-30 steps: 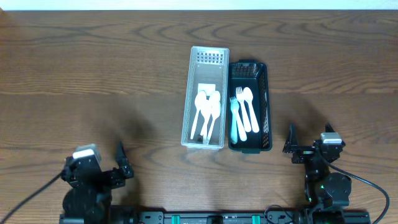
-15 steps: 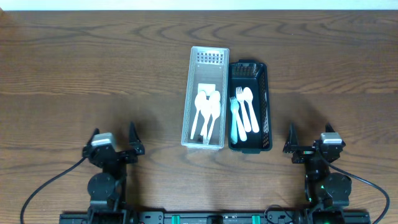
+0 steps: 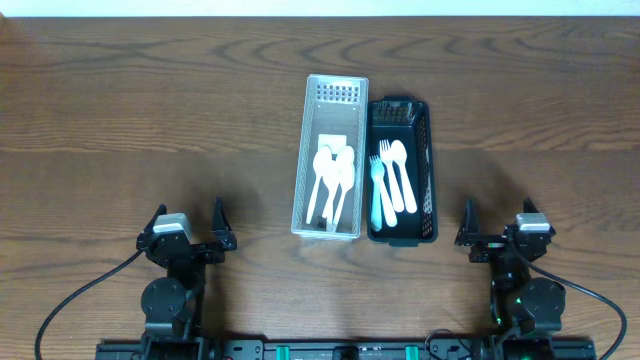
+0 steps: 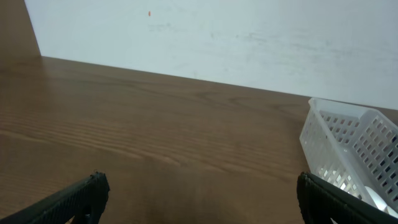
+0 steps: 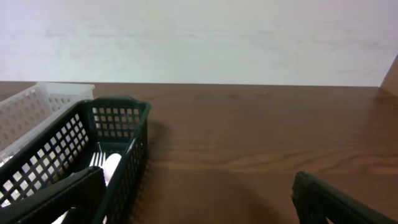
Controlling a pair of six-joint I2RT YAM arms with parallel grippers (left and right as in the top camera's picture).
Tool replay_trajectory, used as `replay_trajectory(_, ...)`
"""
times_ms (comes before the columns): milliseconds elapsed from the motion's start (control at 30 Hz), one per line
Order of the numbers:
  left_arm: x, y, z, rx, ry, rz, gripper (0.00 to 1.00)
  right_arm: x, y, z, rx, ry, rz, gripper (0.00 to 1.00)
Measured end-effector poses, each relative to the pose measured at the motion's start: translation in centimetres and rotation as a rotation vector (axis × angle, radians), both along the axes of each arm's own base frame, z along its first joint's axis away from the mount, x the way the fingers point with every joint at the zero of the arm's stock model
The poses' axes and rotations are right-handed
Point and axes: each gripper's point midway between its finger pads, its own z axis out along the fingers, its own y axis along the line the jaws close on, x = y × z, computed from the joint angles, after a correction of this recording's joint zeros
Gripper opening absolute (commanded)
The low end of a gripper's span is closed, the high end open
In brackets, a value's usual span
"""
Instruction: Pack container
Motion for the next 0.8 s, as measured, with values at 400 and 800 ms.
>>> replay_trajectory(400,0.04,-0.01,-0.22,0.0,0.01,0.0,0.98,0.0,0.0,0.0,0.0,0.0,0.0,0.99)
replay_trajectory(800,0.04,-0.09,-0.22,0.0,0.01,-0.005,0.98,0.0,0.0,-0.02,0.0,0.0,0.0,0.99)
